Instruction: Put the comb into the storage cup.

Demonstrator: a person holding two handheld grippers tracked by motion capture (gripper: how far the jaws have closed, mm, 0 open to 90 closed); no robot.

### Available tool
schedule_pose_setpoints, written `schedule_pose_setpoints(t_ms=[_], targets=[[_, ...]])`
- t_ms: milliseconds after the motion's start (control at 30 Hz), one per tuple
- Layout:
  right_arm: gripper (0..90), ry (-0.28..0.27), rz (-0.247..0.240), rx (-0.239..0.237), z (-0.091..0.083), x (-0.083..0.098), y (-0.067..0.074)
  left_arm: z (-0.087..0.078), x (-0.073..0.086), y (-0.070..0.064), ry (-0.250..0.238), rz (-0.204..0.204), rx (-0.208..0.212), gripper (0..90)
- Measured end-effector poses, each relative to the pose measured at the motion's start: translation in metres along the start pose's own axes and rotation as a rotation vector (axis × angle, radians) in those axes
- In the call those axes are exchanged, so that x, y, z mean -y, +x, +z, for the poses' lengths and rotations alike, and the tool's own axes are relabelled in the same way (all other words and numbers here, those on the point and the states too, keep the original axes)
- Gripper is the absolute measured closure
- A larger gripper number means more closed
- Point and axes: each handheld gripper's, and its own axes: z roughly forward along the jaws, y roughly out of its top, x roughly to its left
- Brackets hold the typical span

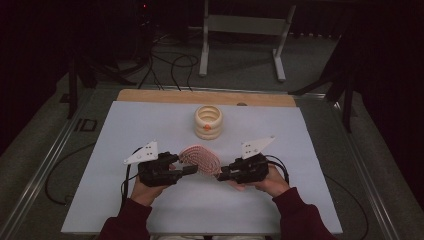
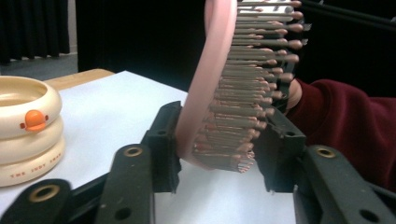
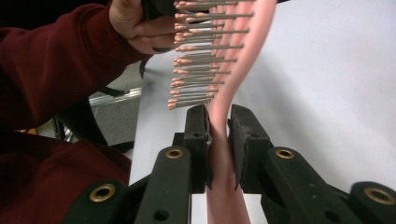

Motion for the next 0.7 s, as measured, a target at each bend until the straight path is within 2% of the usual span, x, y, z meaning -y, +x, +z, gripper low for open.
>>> schedule_pose_setpoints(t_ms=[67,100,133,233,367,500,700], targets=[[76.7,0.002,0.002,0.001,0.0,-0.001,0.0,0.0,-0.002,0.0,-0.008,0.001,0.004,58.7],[76.0,-0.004,-0.023,0.006,0.001,0.0,-0.003,0.0,-0.002,-0.001,-0.011,-0.001,0.007,60.1],[75.9,0.008,-0.001,0.005,0.001,-0.001,-0.001,0.001,-0.003,-0.001,-0.013,0.0,0.01,61.0],[75.0,0.011,-0.01,0.007,0.005,0.0,-0.002,0.002,-0.006,-0.003,-0.014,0.008,0.003,62.7],[72.5,0.005,0.015,0.012,0.006,0.001,-0.003,0.002,-0.009,-0.004,-0.02,0.009,-0.001,64.6],[70.8,0.004,0.017,0.018,0.008,0.001,-0.006,0.003,-0.012,-0.006,-0.017,0.012,-0.019,65.7],[70.6,0.008,-0.004,0.037,0.013,0.002,-0.006,0.003,-0.014,-0.006,-0.026,0.012,-0.038,66.5]])
